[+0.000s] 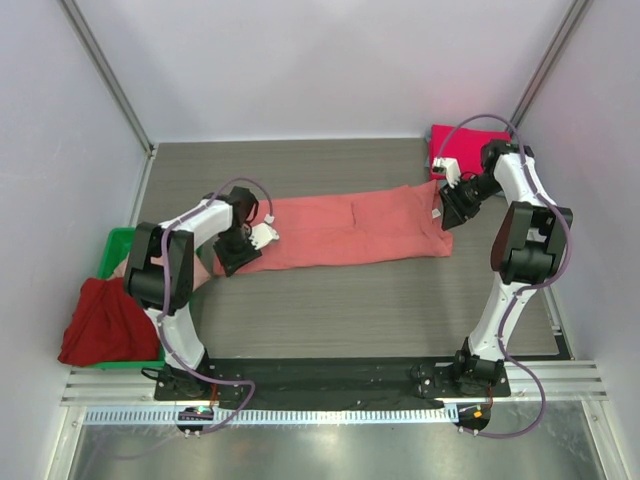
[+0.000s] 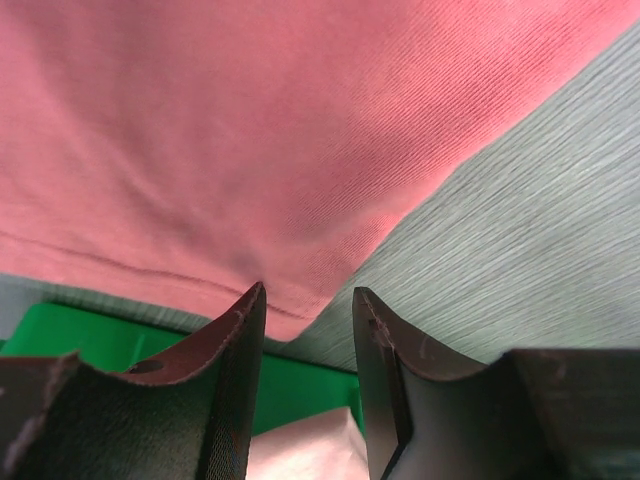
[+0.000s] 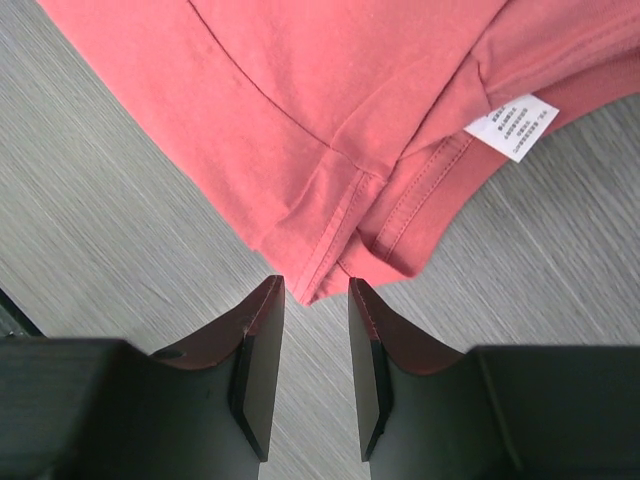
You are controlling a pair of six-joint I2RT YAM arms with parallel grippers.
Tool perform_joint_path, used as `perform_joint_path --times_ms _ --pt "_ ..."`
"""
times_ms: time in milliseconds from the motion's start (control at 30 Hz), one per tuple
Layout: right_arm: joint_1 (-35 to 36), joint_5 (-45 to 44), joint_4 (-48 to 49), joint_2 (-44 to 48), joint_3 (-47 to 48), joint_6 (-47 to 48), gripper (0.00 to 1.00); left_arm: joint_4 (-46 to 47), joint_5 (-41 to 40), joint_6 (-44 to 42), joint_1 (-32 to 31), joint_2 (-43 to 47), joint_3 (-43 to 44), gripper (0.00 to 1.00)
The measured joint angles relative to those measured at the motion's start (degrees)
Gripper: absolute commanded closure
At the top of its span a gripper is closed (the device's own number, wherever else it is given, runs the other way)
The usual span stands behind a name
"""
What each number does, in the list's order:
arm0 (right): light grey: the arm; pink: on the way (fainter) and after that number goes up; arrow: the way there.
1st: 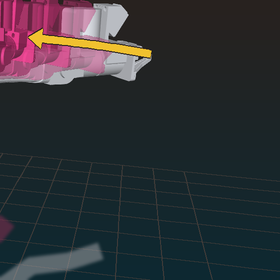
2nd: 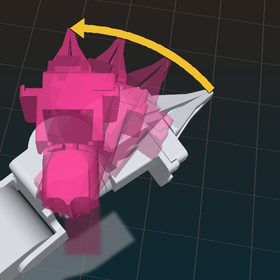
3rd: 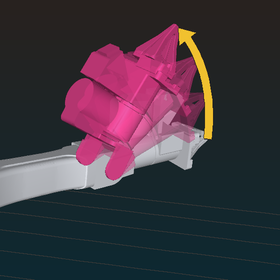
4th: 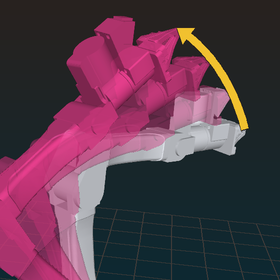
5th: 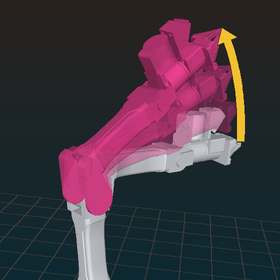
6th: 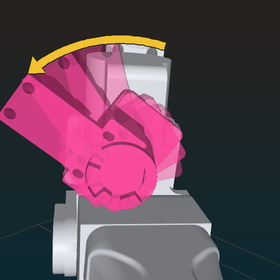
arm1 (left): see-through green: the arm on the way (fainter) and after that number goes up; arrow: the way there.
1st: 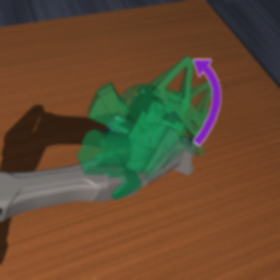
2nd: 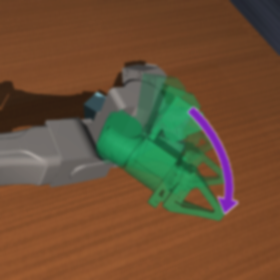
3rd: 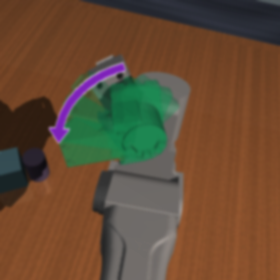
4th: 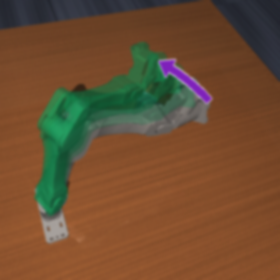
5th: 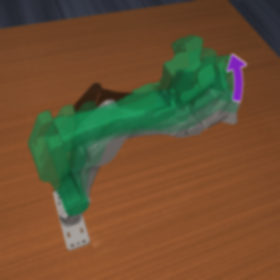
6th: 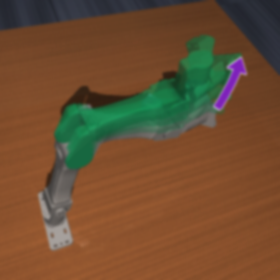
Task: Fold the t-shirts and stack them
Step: Fold the tshirt
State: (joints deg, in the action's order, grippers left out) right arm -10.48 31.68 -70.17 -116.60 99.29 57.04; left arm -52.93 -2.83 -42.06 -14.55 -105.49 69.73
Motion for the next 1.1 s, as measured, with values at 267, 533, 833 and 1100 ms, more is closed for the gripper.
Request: perform_joint_path --times_ms 267,533,833,1100 --pt "1.5 0.0 2.4 0.0 0.0 -0.7 0.62 1.9 -4.7 2.9 -1.9 -2.1 -1.3 0.84" --pt "5.1 -4.2 10.8 0.0 0.0 -7.2 0.62 4.9 -7.9 6.1 -3.2 -0.1 -3.9 1.00" --pt "13.9 -12.8 14.1 -8.3 13.1 -13.5 0.65 -4.7 -2.6 5.0 -4.8 16.6 -10.8 1.00" --pt "17.8 -18.0 11.4 -13.2 15.7 -14.2 0.66 -16.9 -0.3 4.1 -7.3 32.1 -13.0 0.99"
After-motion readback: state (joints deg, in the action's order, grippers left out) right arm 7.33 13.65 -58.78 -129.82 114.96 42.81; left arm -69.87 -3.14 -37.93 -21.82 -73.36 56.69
